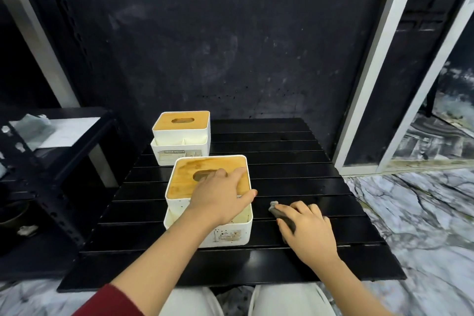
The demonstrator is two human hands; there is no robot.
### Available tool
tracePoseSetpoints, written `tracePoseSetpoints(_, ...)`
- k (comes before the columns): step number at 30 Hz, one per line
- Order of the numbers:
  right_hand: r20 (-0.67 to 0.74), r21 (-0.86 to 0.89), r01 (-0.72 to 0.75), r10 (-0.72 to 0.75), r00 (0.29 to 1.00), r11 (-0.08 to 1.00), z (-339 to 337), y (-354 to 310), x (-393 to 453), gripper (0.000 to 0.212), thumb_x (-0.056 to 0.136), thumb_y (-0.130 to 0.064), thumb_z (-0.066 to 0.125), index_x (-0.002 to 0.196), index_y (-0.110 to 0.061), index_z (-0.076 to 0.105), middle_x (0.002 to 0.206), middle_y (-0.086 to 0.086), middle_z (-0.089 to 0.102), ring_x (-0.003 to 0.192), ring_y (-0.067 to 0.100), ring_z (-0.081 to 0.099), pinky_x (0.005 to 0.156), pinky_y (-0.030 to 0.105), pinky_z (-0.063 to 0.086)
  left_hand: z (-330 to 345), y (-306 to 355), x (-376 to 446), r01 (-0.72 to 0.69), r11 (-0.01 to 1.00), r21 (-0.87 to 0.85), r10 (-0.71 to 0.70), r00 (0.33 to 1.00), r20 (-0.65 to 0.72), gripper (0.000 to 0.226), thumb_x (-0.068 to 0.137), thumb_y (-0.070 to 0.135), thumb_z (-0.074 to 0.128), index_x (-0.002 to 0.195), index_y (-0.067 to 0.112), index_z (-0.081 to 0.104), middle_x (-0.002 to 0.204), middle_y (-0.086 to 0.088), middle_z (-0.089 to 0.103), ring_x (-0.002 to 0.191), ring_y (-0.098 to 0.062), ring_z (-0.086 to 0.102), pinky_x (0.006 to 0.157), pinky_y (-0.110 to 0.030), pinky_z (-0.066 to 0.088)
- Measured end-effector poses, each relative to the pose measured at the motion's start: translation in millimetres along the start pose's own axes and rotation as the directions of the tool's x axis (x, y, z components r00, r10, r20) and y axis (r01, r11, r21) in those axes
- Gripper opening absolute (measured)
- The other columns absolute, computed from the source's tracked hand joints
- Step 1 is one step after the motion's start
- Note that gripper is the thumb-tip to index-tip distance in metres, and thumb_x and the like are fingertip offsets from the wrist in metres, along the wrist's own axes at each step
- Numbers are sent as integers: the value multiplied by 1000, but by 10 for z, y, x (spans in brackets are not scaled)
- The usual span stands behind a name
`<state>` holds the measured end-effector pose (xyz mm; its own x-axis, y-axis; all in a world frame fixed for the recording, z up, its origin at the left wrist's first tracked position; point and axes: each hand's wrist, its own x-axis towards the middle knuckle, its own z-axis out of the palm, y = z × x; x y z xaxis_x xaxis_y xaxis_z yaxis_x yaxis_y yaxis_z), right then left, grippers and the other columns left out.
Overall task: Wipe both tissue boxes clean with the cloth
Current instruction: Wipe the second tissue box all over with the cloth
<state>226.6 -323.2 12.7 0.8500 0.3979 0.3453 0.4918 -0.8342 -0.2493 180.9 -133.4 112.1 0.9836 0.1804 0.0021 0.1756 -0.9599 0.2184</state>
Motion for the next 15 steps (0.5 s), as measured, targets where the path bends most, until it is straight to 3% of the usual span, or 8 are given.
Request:
tracePoseSetpoints(7,-51,78,17,-13,999,997,19,-24,14,32,69,-25,78,98,-34,68,79,-9,58,65,17,51,44,27,42,-8,2,-33,15,990,-140,-14,1000,8,60,90,57,42,145,38,26,128,-5,48,122,-25,41,106,-36,32)
tracePoseSetpoints(10,-1,139,-29,30,1000,990,-10,-15,31,29,79,-24,69,106,-37,66,89,-10,57,76,16,51,52,26,47,-78,-27,-77,2,958,-287,-13,999,-34,60,89,54,48,144,42,26,129,-1,46,124,-23,38,107,-36,31)
tracePoseSetpoints(12,61,294,-98,84,995,951,-56,-26,33,29,85,-22,62,107,-42,64,93,-16,55,84,10,53,63,24,49,-141,-71,-91,-10,891,-455,-33,996,-87,60,88,49,53,143,44,27,132,2,43,127,-20,35,108,-36,30)
tracePoseSetpoints(15,17,618,-152,180,983,771,-250,-126,35,41,84,-8,62,95,-47,64,87,-12,58,75,2,60,66,11,46,-199,-141,-114,-109,670,-735,-62,977,-202,64,85,43,61,142,43,33,140,12,40,132,-9,34,111,-35,31)
